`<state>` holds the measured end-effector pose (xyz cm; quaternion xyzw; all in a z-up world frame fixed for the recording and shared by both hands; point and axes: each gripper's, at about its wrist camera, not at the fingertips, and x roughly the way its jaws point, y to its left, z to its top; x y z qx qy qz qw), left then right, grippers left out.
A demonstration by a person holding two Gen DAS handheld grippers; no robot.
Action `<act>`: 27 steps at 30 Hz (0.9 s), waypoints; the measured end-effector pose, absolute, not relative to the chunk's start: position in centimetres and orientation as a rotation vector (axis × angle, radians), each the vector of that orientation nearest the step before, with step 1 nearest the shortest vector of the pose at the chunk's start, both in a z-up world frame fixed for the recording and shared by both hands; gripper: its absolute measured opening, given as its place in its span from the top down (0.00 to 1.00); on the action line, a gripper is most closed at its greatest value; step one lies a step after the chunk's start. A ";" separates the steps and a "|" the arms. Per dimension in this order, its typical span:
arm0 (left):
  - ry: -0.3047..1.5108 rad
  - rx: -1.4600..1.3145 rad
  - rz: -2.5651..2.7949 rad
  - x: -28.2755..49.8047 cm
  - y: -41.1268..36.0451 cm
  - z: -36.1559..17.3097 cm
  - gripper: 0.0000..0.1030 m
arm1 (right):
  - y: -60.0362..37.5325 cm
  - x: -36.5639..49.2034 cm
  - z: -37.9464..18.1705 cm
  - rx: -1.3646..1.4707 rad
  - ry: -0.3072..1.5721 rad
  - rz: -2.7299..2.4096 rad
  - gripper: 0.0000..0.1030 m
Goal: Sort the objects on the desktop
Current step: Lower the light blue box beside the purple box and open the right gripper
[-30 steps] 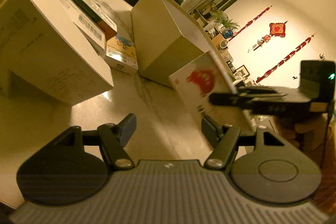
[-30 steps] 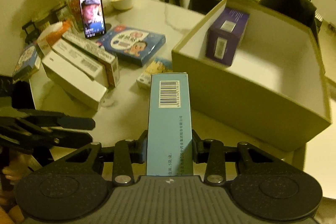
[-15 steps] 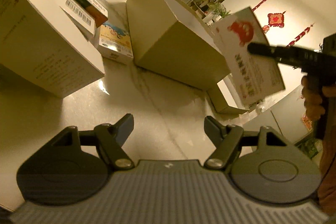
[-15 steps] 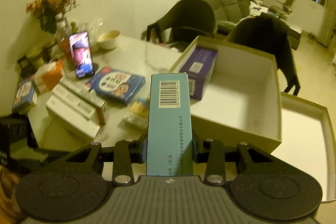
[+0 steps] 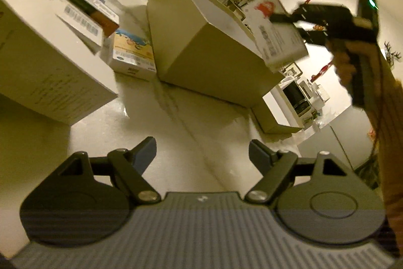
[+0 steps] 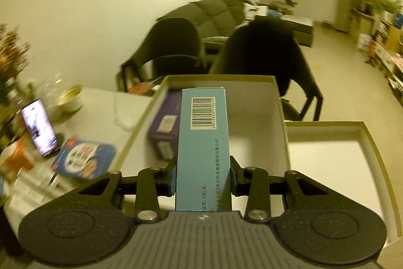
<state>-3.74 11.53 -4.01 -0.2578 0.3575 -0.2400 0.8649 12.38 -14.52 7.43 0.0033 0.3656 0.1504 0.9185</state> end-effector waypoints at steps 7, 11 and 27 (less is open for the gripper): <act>0.780 -0.489 -0.484 -3.3 10.4 -4.6 0.20 | -13.4 16.9 5.9 0.057 0.758 0.296 0.60; 0.776 -0.477 -0.478 -3.0 10.1 -4.7 0.18 | -12.7 19.2 4.4 0.069 0.791 0.285 0.60; 0.793 -0.396 -0.469 -0.8 8.8 -5.5 0.16 | -9.1 27.5 -1.2 0.095 0.897 0.255 0.60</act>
